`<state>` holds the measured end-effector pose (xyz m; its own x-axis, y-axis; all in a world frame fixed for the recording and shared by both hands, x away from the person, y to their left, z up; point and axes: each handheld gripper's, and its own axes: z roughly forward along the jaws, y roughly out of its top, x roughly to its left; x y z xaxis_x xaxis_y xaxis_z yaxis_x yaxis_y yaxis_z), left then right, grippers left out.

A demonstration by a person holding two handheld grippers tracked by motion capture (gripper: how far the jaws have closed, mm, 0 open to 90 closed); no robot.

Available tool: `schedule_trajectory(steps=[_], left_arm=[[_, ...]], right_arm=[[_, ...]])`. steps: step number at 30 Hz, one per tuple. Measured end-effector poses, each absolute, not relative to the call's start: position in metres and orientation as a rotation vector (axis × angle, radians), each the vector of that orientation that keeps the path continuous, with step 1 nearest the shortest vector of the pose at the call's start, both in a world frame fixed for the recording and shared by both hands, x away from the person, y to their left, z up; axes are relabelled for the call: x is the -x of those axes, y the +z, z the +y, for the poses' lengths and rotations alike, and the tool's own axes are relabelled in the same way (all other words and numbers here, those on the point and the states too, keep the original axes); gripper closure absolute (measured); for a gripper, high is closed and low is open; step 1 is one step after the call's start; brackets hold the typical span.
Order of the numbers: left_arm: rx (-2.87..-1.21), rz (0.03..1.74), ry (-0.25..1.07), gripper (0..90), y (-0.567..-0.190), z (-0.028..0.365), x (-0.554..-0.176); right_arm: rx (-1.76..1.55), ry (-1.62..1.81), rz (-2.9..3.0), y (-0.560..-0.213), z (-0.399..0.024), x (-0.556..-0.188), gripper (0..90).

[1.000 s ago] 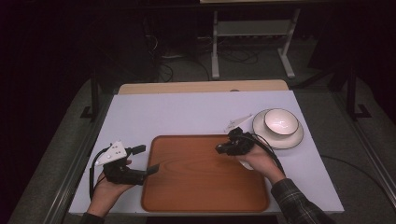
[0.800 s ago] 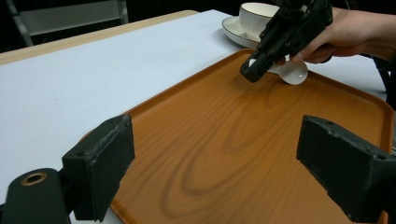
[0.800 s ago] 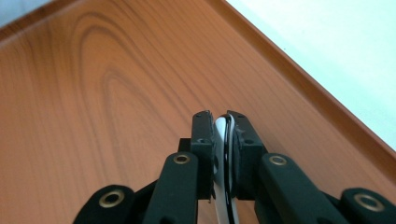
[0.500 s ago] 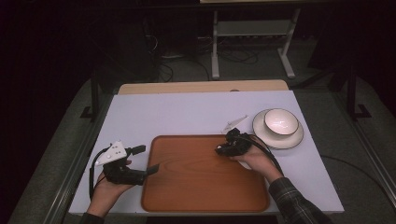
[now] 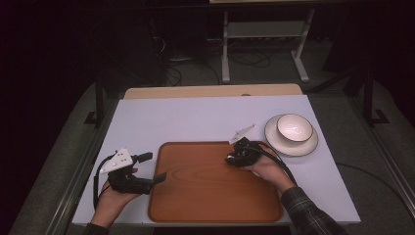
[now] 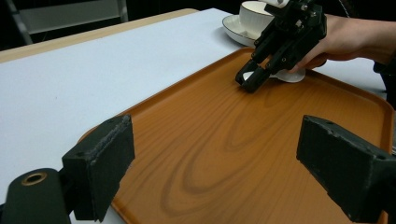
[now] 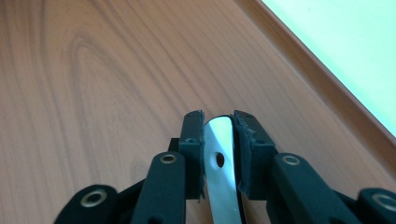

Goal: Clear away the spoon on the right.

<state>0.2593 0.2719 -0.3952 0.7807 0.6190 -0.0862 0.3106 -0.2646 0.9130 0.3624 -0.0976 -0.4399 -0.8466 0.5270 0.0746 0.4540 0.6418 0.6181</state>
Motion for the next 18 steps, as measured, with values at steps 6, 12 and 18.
schedule_trajectory(steps=[6,12,18], left_arm=[[-1.869,0.712,0.349,10.9,-0.3953,0.2719,-0.2593],[-1.872,0.71,0.349,10.8,-0.3952,0.2721,-0.2585],[-1.876,0.709,0.344,10.9,-0.3958,0.2714,-0.2581]], right_arm=[[-0.79,0.976,2.742,-0.4397,-0.0964,-0.3598,61.3],[-0.81,1.055,2.725,-0.4341,-0.0997,-0.3578,40.3],[-0.813,1.123,2.705,-0.4299,-0.1019,-0.3549,23.8]])
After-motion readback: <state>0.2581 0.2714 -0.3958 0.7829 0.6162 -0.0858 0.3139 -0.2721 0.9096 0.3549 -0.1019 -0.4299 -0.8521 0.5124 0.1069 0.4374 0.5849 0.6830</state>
